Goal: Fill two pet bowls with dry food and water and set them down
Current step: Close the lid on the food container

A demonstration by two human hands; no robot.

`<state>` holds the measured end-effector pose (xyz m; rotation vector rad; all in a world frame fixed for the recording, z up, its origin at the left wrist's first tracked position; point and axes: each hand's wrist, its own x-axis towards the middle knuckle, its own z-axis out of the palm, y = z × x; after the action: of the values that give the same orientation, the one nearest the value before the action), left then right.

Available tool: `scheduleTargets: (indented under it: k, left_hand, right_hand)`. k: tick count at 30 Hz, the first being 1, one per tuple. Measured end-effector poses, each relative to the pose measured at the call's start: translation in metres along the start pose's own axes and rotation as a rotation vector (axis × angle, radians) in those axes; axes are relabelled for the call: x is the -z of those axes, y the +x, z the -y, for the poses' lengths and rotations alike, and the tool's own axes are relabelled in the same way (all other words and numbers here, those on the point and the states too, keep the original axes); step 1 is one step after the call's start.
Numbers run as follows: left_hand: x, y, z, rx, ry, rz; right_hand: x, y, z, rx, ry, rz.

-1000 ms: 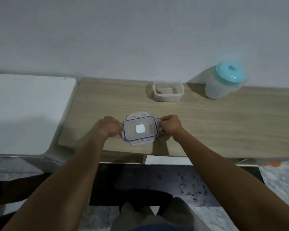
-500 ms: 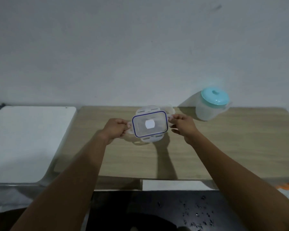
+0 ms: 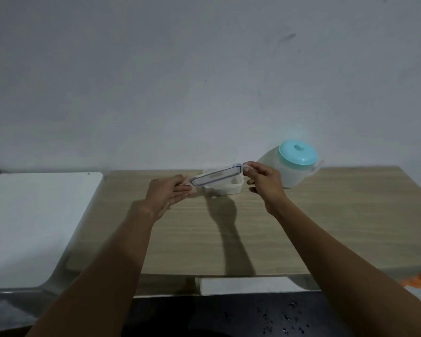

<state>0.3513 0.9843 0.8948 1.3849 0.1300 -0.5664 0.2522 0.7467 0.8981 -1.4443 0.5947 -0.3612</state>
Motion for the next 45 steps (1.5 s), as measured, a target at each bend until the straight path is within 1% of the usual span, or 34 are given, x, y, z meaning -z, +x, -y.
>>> scheduleTargets:
  k: [3,6,10,13,16,20,23,26,29,33,36,40,45]
  left_hand:
    - [-0.005,0.001,0.008,-0.019,0.077,-0.031]
    - [-0.007,0.003,0.019,-0.008,0.131,-0.03]
    - [-0.008,0.007,0.032,0.004,0.134,-0.07]
    - [-0.018,0.017,0.037,0.022,0.186,-0.073]
    - [-0.033,0.035,0.037,0.025,0.198,-0.119]
    - [-0.051,0.07,0.038,-0.032,0.222,-0.206]
    - [-0.059,0.094,0.037,-0.095,0.311,-0.283]
    - [-0.063,0.113,0.047,-0.114,0.331,-0.341]
    - [-0.062,0.125,0.056,-0.108,0.312,-0.351]
    - [-0.062,0.125,0.061,-0.053,0.187,-0.324]
    - [-0.065,0.12,0.062,-0.058,0.137,-0.357]
    - [-0.071,0.115,0.058,-0.123,0.165,-0.36]
    - [-0.075,0.119,0.071,-0.072,0.239,-0.411]
  right_hand:
    - [0.003,0.0,-0.003,-0.056,0.045,0.032]
    - [0.008,0.0,-0.01,-0.093,0.095,0.006]
    - [0.013,0.004,-0.027,-0.04,-0.051,-0.002]
    - [0.014,0.017,-0.031,-0.06,-0.1,-0.03]
    - [0.013,0.04,-0.035,-0.074,-0.168,-0.053]
    - [0.011,0.08,-0.053,-0.061,-0.303,-0.082]
    - [0.008,0.108,-0.065,-0.047,-0.339,-0.089]
    - [0.003,0.121,-0.071,-0.005,-0.372,-0.11]
    - [0.001,0.128,-0.077,0.015,-0.389,-0.121]
    - [-0.001,0.128,-0.082,0.032,-0.429,-0.132]
    - [-0.002,0.124,-0.086,0.02,-0.443,-0.16]
    - [-0.005,0.124,-0.089,-0.039,-0.423,-0.159]
    - [-0.007,0.122,-0.097,-0.099,-0.394,-0.181]
